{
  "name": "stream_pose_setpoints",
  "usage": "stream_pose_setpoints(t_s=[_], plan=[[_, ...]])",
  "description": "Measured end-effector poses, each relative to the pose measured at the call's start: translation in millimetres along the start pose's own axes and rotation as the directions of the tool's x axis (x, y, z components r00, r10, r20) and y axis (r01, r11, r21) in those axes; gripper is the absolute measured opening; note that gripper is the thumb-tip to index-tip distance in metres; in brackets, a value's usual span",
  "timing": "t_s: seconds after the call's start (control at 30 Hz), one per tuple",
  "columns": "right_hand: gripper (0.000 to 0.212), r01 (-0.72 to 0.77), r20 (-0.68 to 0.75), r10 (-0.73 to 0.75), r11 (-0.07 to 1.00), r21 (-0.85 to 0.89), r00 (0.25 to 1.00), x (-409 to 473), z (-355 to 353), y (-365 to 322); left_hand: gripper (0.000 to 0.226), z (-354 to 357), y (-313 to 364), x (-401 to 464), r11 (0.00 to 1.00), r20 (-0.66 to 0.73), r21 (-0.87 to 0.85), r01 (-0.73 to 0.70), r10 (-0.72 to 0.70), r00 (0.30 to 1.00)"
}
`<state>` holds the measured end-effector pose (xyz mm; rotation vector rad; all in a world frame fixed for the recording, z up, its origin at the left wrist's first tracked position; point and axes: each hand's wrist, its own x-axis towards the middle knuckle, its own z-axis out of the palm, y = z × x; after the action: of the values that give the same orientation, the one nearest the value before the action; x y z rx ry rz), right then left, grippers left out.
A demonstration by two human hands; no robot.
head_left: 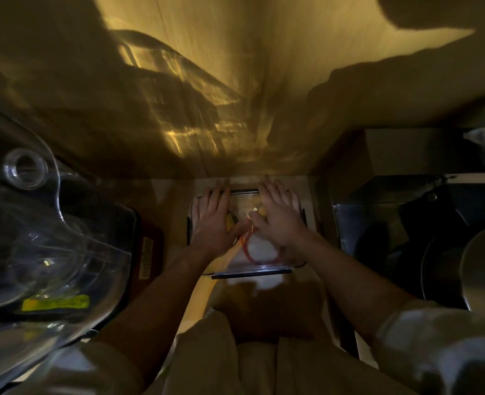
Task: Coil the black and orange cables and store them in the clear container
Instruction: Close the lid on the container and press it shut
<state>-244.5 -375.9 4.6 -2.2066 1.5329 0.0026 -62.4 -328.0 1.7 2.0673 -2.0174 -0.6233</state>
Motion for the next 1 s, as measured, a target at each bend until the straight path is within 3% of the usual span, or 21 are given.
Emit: stream_pose_setpoints(t_s=[0.57, 0.83, 1.0], plan=[[0.069, -0.065, -0.086, 0.060, 0.997, -0.052, 0.994, 10, 20, -2, 0.086, 5, -6, 11, 1.000, 0.012, 0.010, -0.018, 0.018, 1.000], [0.069, -0.022, -0.086, 0.031, 0.995, 0.102, 0.996, 0, 11, 2, 0.083, -6, 2, 8, 0.997, 0.026, 0.073, -0.039, 0.037, 0.999], [0.068, -0.043, -0.152, 0.078, 0.974, 0.222, 0.985, -24, 0, 2, 0.057, -22, 17, -14, 0.998, -0.081, -0.035, -0.046, 0.043, 0.996]])
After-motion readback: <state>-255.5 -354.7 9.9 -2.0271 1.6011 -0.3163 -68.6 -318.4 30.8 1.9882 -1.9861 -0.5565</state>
